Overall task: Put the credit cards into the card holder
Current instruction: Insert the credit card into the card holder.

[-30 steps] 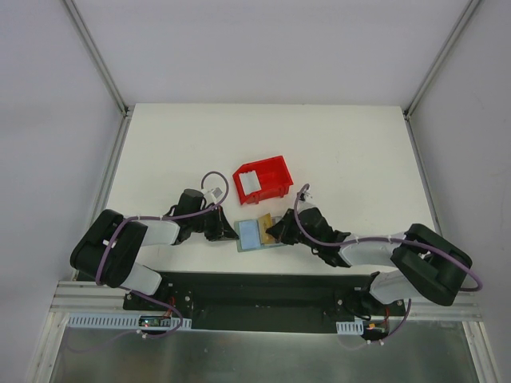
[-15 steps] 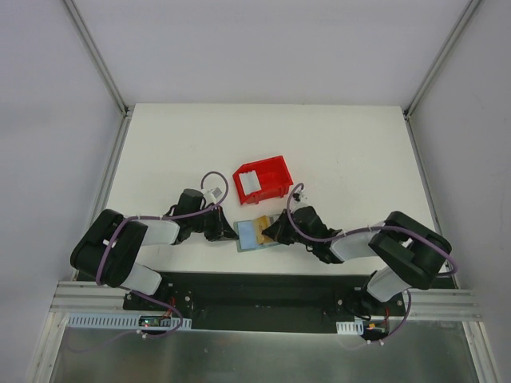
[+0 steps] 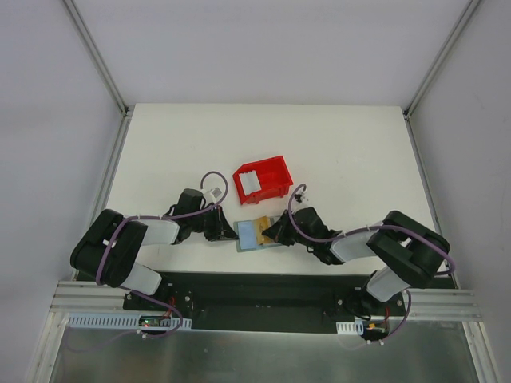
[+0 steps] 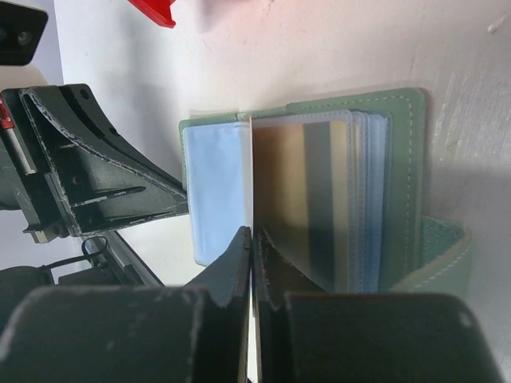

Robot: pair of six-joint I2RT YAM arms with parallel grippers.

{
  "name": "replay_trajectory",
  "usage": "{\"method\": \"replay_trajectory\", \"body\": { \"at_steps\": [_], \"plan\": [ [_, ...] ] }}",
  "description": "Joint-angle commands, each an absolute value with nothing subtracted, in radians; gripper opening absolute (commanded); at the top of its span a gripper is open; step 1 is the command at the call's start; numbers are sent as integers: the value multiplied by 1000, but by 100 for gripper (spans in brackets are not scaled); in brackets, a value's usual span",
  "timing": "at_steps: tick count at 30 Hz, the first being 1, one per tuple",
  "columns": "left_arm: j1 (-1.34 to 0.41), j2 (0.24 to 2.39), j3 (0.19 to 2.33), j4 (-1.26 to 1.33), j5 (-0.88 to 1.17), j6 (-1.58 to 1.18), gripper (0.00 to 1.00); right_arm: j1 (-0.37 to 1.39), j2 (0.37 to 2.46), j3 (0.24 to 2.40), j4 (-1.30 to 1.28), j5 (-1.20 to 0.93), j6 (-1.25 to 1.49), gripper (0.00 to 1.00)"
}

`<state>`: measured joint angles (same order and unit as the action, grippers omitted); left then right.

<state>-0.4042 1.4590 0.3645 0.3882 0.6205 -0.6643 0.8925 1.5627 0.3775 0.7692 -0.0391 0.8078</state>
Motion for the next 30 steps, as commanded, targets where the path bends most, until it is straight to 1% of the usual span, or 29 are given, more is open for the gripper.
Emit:
{"method": "replay_trajectory", "body": {
  "at_steps": [1, 9, 17, 24, 30],
  "plan": [
    [-407, 1477, 356, 307, 551, -637, 0, 913, 1546, 338, 724, -94, 818, 0],
    [-407, 1471, 350, 308, 543, -641, 0, 916, 1534, 331, 719, -106, 824, 0],
    [-407, 1483, 357, 318, 554, -641, 0, 922, 1620, 383, 752, -132, 833, 0],
    [-406, 1485, 359, 321, 555, -640, 0, 931, 1637, 403, 756, -130, 847, 0],
    [-407, 1483, 359, 322, 557, -643, 0, 956, 1638, 445, 709, -72, 833, 0]
  ]
}}
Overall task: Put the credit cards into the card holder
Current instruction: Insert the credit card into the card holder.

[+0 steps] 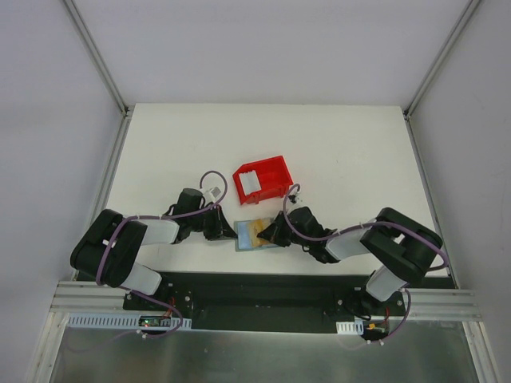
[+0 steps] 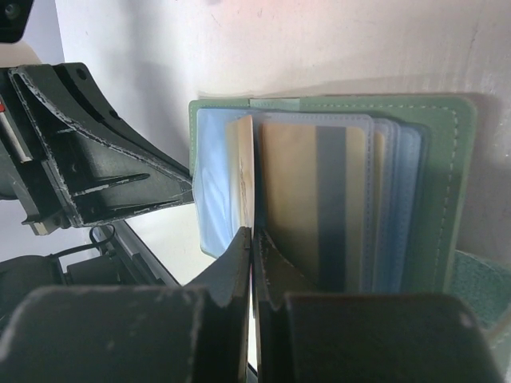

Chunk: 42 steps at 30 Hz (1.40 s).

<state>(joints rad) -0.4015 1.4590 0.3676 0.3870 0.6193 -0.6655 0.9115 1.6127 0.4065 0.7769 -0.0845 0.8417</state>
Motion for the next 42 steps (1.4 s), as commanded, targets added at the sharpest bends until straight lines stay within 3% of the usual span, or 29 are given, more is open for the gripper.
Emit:
{"method": "replay_trajectory", "body": {
  "at_steps": [1, 6, 19, 29, 42],
  "plan": [
    [-407, 1482, 356, 321, 558, -643, 0, 957, 1625, 445, 697, -55, 816, 0],
    [-407, 1468, 333, 325, 555, -641, 0, 914, 1569, 422, 634, 33, 752, 0],
    [-407, 1477, 318, 339, 563, -640, 0, 870, 1568, 417, 621, 11, 681, 0],
    [-405, 1486, 330, 325, 560, -630, 0, 857, 1506, 428, 658, -210, 647, 0],
    [-407, 1488, 344, 311, 558, -627, 0, 859, 1351, 376, 600, -58, 641, 0]
  ]
}}
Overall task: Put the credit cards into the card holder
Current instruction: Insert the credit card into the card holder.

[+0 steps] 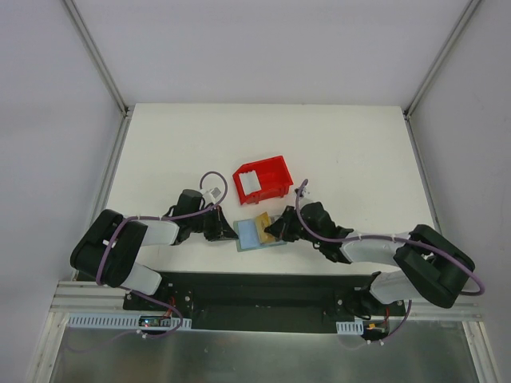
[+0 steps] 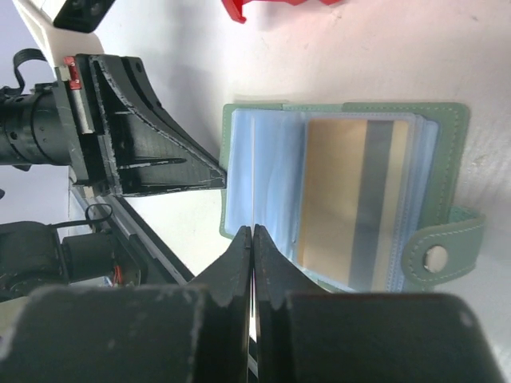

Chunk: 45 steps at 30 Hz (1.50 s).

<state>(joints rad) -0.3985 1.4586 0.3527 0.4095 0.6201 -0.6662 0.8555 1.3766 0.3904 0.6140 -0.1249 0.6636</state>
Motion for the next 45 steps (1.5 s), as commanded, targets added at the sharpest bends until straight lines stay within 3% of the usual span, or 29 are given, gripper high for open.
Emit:
{"method": "replay_trajectory", "body": {
  "at_steps": [1, 16, 30, 45],
  "plan": [
    [-407, 1489, 344, 311, 558, -627, 0, 859, 1362, 376, 603, -52, 638, 1],
    [-407, 1476, 336, 311, 552, -634, 0, 877, 1686, 322, 1076, -109, 804, 0],
    [-407, 1474, 334, 316, 551, -637, 0, 900, 1562, 256, 924, -15, 802, 0],
    [-407, 1468, 336, 321, 552, -638, 0, 907, 1695, 373, 910, -149, 828, 0]
  ]
}}
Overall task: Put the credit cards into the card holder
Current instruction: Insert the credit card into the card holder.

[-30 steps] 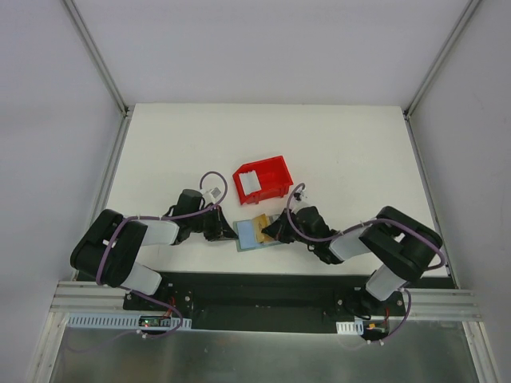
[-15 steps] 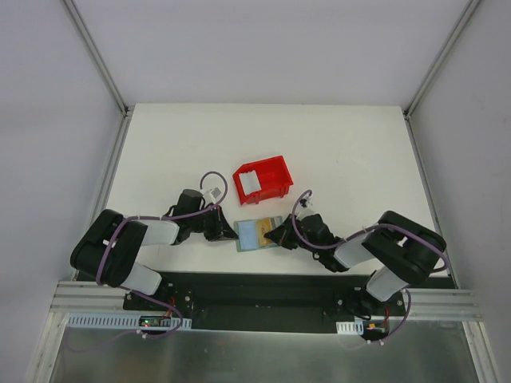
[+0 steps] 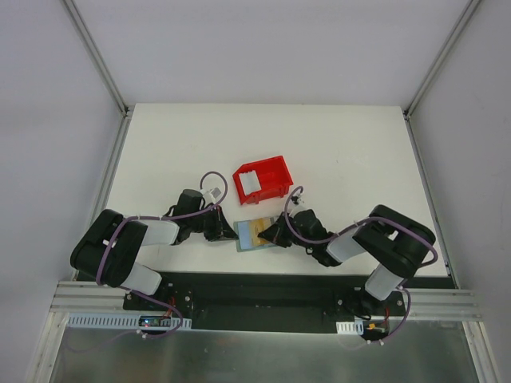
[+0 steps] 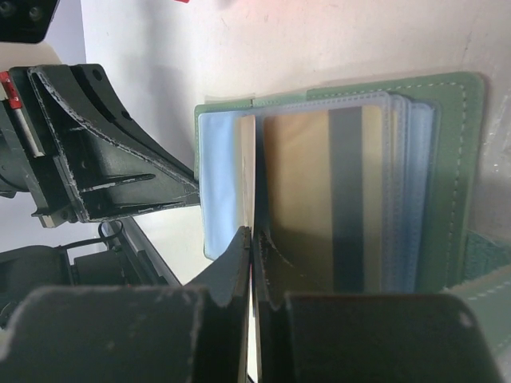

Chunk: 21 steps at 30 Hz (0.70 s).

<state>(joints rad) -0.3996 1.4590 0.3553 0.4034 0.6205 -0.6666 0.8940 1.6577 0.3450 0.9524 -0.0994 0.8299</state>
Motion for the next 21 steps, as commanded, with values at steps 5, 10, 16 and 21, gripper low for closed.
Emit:
{"method": "replay_trajectory", "body": {
  "at_steps": [5, 10, 16, 21],
  "plan": [
    [-405, 1470, 337, 322, 554, -641, 0, 926, 1720, 400, 905, -153, 841, 1],
    [-408, 1470, 336, 322, 557, -638, 0, 914, 1658, 391, 827, -108, 790, 15],
    [-407, 1468, 330, 324, 555, -635, 0, 917, 1476, 492, 399, 50, 615, 49],
    [-407, 1471, 334, 324, 560, -632, 0, 928, 1474, 555, 293, 66, 561, 49]
  ]
}}
